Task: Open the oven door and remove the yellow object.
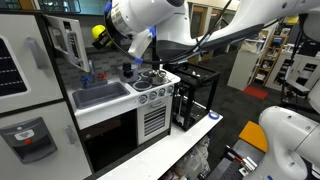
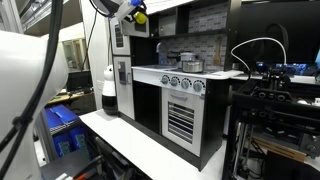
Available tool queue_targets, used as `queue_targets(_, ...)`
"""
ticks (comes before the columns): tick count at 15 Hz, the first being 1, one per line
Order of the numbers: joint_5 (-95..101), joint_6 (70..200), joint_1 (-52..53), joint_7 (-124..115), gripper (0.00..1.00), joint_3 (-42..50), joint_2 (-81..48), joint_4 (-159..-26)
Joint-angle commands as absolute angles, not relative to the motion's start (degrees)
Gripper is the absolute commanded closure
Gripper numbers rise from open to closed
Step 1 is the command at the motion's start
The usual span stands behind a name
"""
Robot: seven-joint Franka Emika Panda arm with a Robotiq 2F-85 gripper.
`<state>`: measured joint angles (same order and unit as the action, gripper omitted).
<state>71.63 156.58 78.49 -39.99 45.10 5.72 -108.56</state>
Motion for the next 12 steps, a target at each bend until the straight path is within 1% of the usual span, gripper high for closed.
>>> queue_targets(1,76.9,148.7,79.1,-43.5,0.56,41.1,13.3,-113.7)
queue_targets(2,77.9,146.1,79.1,-44.6,0.56,39.7,15.0,-114.9)
queue_targets(3,75.6,145.6,69.6,-44.0,0.56,30.5,14.9,-116.0)
queue_targets(4,74.9,144.4,67.6,-44.3,0.56,27.9,16.0,-117.2)
queue_targets(7,70.5,144.1,54.7,-43.5,0.56,15.4,18.7,-121.0)
queue_targets(12,60.9,147.2,37.7,-41.2,0.56,3.2,22.6,-125.8)
